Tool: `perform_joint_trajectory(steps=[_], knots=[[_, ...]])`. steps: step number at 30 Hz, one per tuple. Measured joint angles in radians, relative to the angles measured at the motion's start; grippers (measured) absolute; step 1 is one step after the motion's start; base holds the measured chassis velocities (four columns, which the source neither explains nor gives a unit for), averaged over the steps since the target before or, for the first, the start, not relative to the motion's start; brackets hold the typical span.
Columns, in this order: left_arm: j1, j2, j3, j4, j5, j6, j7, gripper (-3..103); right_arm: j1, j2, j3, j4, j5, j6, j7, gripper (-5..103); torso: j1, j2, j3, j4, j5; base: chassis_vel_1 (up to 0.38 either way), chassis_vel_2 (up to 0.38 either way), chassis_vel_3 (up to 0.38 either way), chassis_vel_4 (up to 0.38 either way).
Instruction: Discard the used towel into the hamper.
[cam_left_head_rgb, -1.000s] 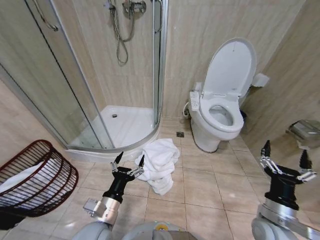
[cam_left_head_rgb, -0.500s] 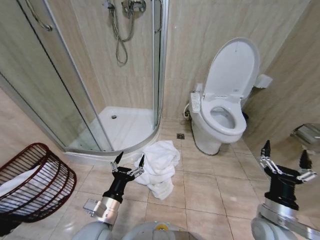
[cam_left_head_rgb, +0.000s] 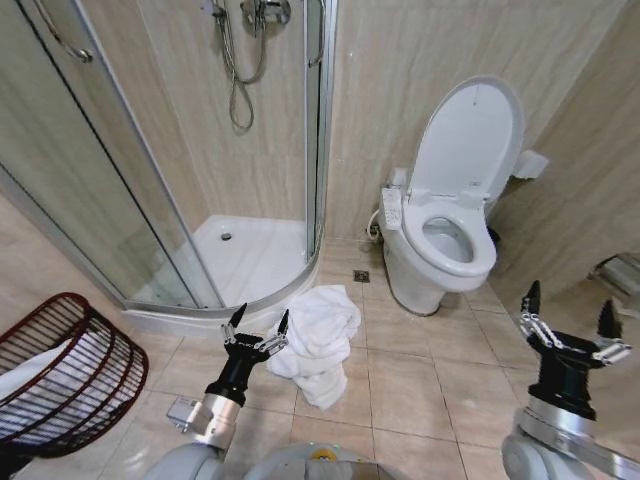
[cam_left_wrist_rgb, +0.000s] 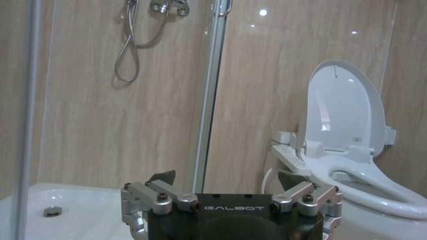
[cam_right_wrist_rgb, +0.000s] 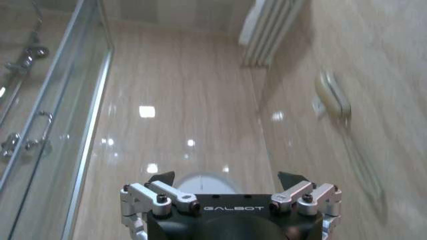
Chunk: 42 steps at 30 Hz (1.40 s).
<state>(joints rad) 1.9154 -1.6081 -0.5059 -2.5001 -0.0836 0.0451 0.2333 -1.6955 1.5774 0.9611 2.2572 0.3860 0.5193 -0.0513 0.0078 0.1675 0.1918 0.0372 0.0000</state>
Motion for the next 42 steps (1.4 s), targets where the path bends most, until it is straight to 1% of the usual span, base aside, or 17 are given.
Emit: perform_joint_trajectory(steps=[1,2,5,6,9,10,11,13,15,18,19,21,22,28,33,37,42], knots=[[0.0,0.0,0.0,0.0,0.0,0.0,0.0,100,0.002,-0.003,-0.005,-0.012,0.013,-0.026,0.0,100,0.0,0.0,0.0,0.0,0.0001,-0.051,0.045,0.049,-0.061],[0.0,0.0,0.0,0.0,0.0,0.0,0.0,100,0.002,-0.003,-0.005,-0.012,0.013,-0.026,0.0,100,0.0,0.0,0.0,0.0,0.0001,-0.051,0.045,0.049,-0.061],[0.0,0.0,0.0,0.0,0.0,0.0,0.0,100,0.027,-0.026,-0.028,-0.064,0.046,-0.117,0.0,100,0.0,0.0,0.0,0.0001,0.0001,-0.011,0.013,0.008,-0.02],[0.0,0.0,0.0,0.0,0.0,0.0,0.0,100,0.027,-0.026,-0.028,-0.064,0.046,-0.117,0.0,100,0.0,0.0,0.0,0.0001,0.0001,0.0,0.0,0.0,0.0],[0.0,0.0,0.0,0.0,0.0,0.0,0.0,100,0.051,-0.063,-0.056,-0.1,0.115,-0.24,0.001,100,0.0,0.0,0.0,0.0001,0.0,0.0,0.0,0.0,0.0],[0.0,0.0,0.0,0.0,0.0,0.0,0.0,100,0.051,-0.063,-0.056,-0.1,0.115,-0.24,0.001,100,0.0,0.0,0.0,0.0001,0.0,0.0,0.0,0.0,0.0],[0.0,0.0,0.0,0.0,0.0,0.0,0.0,100,0.057,-0.074,-0.065,-0.112,0.134,-0.279,-0.004,100,0.0,0.0,0.0,0.0,0.0,0.0,0.0,0.0,0.0],[0.0,0.0,0.0,0.0,0.0,0.0,0.0,100,0.069,-0.115,-0.1,-0.159,0.164,-0.358,-0.053,100,0.0,0.0,0.0,-0.0001,0.0001,0.0,0.0,0.0,0.0],[0.0,0.0,0.0,0.0,0.0,0.0,0.0,100,0.073,-0.131,-0.123,-0.176,0.169,-0.372,-0.064,100,0.0,0.0,0.0,-0.0001,0.0,0.0,0.0,0.0,0.0],[0.0,0.0,0.0,0.0,0.0,0.0,0.0,100,0.088,-0.189,-0.223,-0.216,0.17,-0.409,-0.083,100,0.0,0.0,0.0,0.0,0.0,0.0,0.0,0.0,0.0],[0.0,0.0,0.0,0.0,0.0,0.0,0.0,100,0.088,-0.189,-0.223,-0.216,0.17,-0.409,-0.083,100,0.0,0.0,0.0,0.0,0.0,0.0,0.0,0.0,0.0],[0.0,0.0,0.0,0.0,0.0,0.0,0.0,100,0.114,-0.221,-0.301,-0.242,0.172,-0.449,-0.11,100,0.0,0.0,0.0,0.0,0.0001,0.0,0.0,0.0,0.0],[0.0,0.0,0.0,0.0,0.0,0.0,0.0,100,0.114,-0.221,-0.301,-0.242,0.172,-0.449,-0.11,100,0.0,0.0,0.0,0.0,0.0001,0.0,0.0,0.0,0.0],[0.0,0.0,0.0,0.0,0.0,0.0,0.0,100,0.192,-0.281,-0.431,-0.309,0.111,-0.518,-0.135,100,0.0,0.0,0.0,0.0,-0.0002,0.0,0.0,0.0,0.0],[0.0,0.0,0.0,0.0,0.0,0.0,0.0,100,0.229,-0.321,-0.518,-0.384,0.038,-0.509,-0.118,100,0.0,0.001,0.0,0.0,-0.0001,0.0,0.0,0.0,0.0],[0.0,0.0,0.0,0.0,0.0,0.0,0.0,100,0.242,-0.334,-0.58,-0.434,0.022,-0.502,-0.111,100,0.0,0.001,0.0,0.0,0.0,0.0,0.0,0.0,0.0],[0.0,0.0,0.0,0.0,0.0,0.0,0.0,100,0.259,-0.332,-0.611,-0.496,0.015,-0.489,-0.113,100,0.0,0.001,0.0,-0.0001,0.0,0.0,0.0,0.0,0.0]])
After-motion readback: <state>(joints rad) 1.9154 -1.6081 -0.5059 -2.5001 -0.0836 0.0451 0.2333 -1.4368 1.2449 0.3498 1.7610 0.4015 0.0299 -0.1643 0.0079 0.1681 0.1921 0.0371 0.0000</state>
